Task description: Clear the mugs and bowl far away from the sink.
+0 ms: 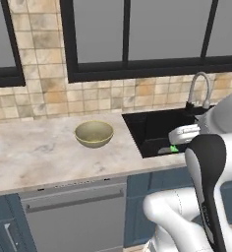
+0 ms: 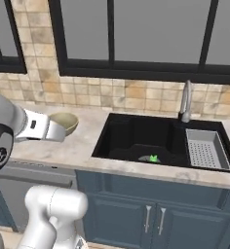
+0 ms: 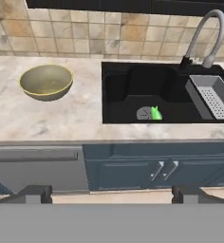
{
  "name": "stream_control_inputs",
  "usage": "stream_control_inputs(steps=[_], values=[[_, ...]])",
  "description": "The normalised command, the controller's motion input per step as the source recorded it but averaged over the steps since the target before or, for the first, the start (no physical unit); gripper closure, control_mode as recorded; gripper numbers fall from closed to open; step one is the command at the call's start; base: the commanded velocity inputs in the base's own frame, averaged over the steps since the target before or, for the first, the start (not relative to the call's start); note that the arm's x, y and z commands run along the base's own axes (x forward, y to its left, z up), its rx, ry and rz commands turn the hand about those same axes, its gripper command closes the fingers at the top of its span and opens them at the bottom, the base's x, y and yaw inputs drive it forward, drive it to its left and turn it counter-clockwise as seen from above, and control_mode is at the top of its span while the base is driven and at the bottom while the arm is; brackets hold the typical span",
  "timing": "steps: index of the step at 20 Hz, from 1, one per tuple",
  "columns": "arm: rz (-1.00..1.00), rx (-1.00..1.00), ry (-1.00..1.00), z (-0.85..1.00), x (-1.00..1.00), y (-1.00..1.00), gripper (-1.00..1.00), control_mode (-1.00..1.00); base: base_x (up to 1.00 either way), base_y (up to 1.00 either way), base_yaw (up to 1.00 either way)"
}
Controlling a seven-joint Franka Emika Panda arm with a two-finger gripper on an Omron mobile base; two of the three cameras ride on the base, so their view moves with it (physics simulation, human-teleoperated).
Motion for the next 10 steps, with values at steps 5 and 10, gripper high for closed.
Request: stream_control_inputs(steps=[5,10], values=[[0.0,0.0,0.0,0.0,0.0,0.0,-1.0,1.0,0.4,0.22,0.0],[0.0,0.0,0.0,0.0,0.0,0.0,-1.0,1.0,0.07,0.76,0.1]])
